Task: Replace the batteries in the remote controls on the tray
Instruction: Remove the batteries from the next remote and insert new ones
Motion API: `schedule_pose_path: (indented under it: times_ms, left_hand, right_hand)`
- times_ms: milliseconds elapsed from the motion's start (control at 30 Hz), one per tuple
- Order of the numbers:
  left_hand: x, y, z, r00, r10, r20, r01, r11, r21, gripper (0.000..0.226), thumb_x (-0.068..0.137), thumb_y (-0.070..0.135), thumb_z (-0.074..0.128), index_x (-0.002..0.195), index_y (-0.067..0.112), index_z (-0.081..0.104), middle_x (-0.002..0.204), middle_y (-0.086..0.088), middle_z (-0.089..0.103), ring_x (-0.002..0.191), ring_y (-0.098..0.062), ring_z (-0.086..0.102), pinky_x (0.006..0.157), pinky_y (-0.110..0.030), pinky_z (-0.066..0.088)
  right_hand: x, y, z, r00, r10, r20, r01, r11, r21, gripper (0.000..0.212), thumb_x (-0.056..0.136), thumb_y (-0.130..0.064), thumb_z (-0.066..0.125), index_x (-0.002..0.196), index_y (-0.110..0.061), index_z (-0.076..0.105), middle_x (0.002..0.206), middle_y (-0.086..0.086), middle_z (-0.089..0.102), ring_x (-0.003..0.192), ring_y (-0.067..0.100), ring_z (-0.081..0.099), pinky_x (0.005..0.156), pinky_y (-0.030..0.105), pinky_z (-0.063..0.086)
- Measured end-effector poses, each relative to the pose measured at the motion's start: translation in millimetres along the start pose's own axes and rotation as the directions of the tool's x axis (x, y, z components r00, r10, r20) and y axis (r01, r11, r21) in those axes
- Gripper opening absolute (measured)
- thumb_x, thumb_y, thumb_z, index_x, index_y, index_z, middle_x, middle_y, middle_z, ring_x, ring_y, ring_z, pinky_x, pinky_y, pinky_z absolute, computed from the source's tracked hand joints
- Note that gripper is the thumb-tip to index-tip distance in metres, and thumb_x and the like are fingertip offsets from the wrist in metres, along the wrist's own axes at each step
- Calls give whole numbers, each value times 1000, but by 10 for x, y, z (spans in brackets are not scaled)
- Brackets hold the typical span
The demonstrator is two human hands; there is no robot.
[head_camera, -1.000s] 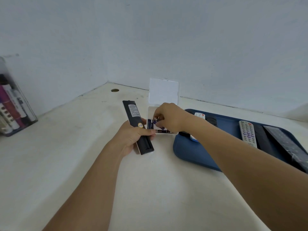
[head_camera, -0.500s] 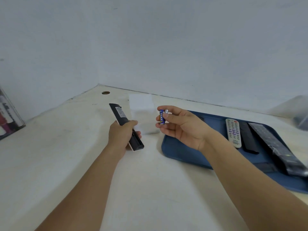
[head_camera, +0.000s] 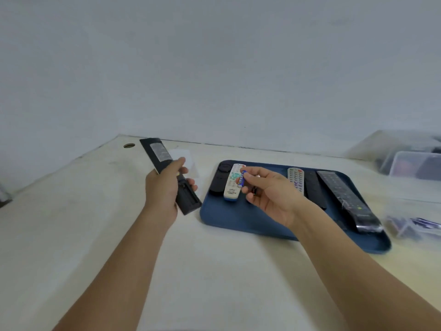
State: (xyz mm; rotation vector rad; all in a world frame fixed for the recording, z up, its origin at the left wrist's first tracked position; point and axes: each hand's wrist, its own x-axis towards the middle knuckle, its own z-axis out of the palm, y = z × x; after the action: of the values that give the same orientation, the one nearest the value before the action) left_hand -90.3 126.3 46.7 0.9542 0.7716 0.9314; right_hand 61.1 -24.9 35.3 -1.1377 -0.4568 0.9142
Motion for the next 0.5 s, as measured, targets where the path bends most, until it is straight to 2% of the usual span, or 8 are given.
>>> schedule_pose_path:
  times_ms: [67,133,200,267,333,400,467,500]
  left_hand:
    - [199,122,-61,987,95,-128,-74,984,160,22,83,16,78,89,11,58,80,-8,61,51,-20,55,53,-32,54]
    - [410,209,-232,976,109,-188,-34,931,364,32,79,22,82,92,12,55,80,-9,61,57,-23,59,62,-38,59]
    - [559,195,-420,983,-12,-181,98,876,473,41,77,25,84,99,8,54,78,-10,59,62,-23,60,71,-42,60]
    - [652,124,-532,976,-181,-124,217,865,451,38,77,21,85,95,5,55,70,-9,57,56,-22,57,59,-36,57]
    - [722,32,-568,970,-229,-76,240,876,418,27,81,11,79,92,2,56,58,-10,56,47,-22,54,50,-31,52]
    - [751,-35,-574,979,-199,-36,196,892,408,17,87,5,70,94,0,55,56,-11,57,47,-23,55,51,-32,54]
    - [733,-77,-611,985,-173,12,155,909,387,12,91,5,65,98,2,55,62,-13,61,51,-24,61,58,-36,58]
    - [746,-89,-654,985,-170,37,144,915,376,12,92,6,64,99,4,56,64,-13,64,54,-25,65,68,-41,60]
  right_hand:
    - [34,-47,-10,1000,23,-4,-23,1000,21,17,97,-2,58,112,-2,67,81,8,66,61,12,57,50,18,48]
    - [112,-91,87,997,66,28,-66,998,2,12,99,0,54,103,-3,65,74,8,66,59,12,51,47,17,44]
    - [258,-108,306,993,106,60,-102,993,-65,13,99,0,50,99,-3,62,75,11,62,58,12,47,44,18,40]
    - [431,-97,589,988,124,90,-104,974,-199,13,99,0,48,101,-3,60,75,12,59,57,13,46,45,18,39]
    - [610,-52,835,988,100,119,-42,907,-418,16,99,-2,48,104,-2,62,76,10,58,58,13,47,49,19,42]
    - [786,-4,1015,985,25,171,94,751,-654,21,99,-3,47,110,3,65,75,8,58,60,15,49,53,20,45]
    - [921,25,1146,954,-68,291,289,449,-846,24,100,-7,49,111,3,67,81,6,61,69,17,53,58,21,45]
    - [979,49,1213,927,-114,358,375,276,-885,23,100,-10,51,112,0,67,88,6,62,75,17,54,61,21,43]
